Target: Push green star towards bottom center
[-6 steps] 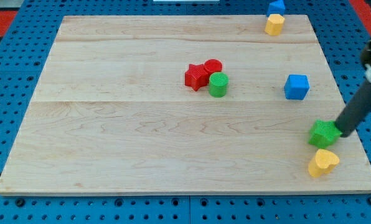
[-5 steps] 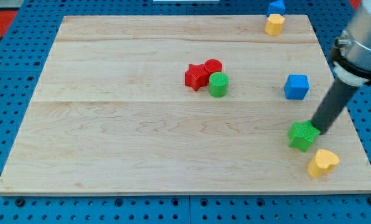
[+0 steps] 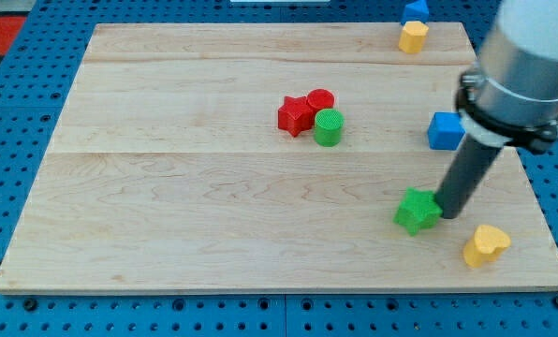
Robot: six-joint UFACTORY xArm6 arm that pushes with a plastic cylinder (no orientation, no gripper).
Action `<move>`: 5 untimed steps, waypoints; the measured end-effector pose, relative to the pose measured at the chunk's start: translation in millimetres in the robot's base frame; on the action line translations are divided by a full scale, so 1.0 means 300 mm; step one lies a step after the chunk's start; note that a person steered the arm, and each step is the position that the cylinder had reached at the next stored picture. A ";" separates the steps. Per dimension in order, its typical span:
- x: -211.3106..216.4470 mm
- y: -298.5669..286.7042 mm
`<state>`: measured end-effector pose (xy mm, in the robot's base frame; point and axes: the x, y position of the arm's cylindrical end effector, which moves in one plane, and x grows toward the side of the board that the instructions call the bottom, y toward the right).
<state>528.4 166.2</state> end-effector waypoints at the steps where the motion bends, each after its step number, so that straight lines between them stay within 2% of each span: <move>1: 0.003 -0.146; 3: 0.133 -0.221; 5: 0.208 -0.432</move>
